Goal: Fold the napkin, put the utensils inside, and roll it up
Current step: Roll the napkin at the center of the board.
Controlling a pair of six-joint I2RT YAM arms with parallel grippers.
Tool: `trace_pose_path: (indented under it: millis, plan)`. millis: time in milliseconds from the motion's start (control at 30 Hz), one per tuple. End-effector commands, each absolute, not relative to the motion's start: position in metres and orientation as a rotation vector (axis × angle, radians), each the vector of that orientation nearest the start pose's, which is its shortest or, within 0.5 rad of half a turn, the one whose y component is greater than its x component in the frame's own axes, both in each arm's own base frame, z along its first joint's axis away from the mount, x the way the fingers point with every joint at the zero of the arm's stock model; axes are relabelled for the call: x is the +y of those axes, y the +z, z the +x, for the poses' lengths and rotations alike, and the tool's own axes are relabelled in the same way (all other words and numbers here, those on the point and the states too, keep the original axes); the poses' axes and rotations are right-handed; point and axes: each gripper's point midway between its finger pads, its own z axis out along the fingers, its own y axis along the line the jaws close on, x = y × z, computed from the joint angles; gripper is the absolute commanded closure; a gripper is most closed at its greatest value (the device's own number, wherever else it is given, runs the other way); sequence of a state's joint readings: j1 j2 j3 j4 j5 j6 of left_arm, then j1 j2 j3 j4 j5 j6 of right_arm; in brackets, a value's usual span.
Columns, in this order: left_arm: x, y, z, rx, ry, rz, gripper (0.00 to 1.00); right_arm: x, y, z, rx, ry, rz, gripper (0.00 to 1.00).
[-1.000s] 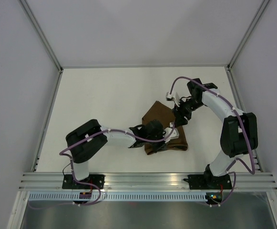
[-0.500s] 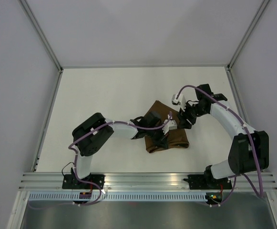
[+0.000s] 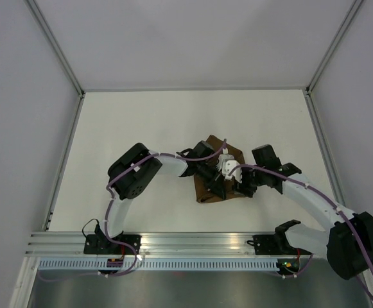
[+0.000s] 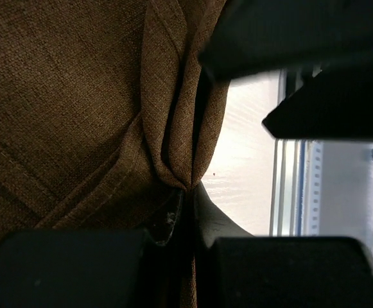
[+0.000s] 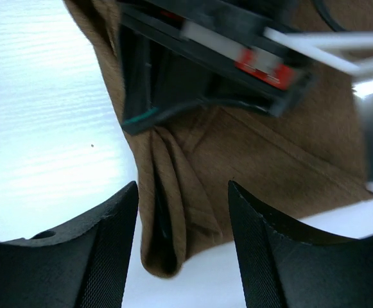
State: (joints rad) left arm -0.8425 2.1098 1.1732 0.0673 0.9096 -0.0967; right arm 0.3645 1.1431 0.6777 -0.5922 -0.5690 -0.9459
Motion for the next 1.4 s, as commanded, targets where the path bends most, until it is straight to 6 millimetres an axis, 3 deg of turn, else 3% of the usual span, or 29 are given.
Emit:
trace_pose_path:
  millis: [0, 233, 600, 733, 967, 1100, 1200, 1267, 1367]
  plan:
    - [-0.391, -0.029, 0.169, 2.451, -1.514, 1.277, 0.98, 0.170, 0.083, 0.226, 1.646, 0.377, -1.655, 0.36]
    - [-0.388, -0.032, 0.172, 2.511, -1.602, 1.215, 0.98, 0.186, 0.063, 0.208, 1.538, 0.292, -1.762, 0.34]
    - [-0.385, -0.040, 0.170, 2.582, -1.678, 1.177, 0.98, 0.195, 0.032, 0.192, 1.455, 0.183, -1.865, 0.34]
    - [-0.385, -0.040, 0.170, 2.589, -1.691, 1.168, 0.98, 0.197, 0.027, 0.189, 1.449, 0.183, -1.893, 0.40]
    - [-0.385, -0.038, 0.169, 2.593, -1.729, 1.157, 0.98, 0.198, 0.031, 0.186, 1.419, 0.169, -1.904, 0.39]
    - [-0.384, -0.037, 0.168, 2.592, -1.745, 1.159, 0.98, 0.198, 0.017, 0.179, 1.452, 0.190, -1.980, 0.39]
    - [-0.385, -0.036, 0.168, 2.589, -1.747, 1.163, 0.98, 0.198, 0.011, 0.177, 1.469, 0.205, -2.004, 0.43]
    - [-0.385, -0.036, 0.168, 2.592, -1.749, 1.163, 0.98, 0.198, 0.007, 0.174, 1.488, 0.222, -2.021, 0.52]
    - [-0.385, -0.035, 0.168, 2.586, -1.757, 1.167, 0.98, 0.195, 0.001, 0.168, 1.538, 0.251, -2.059, 0.57]
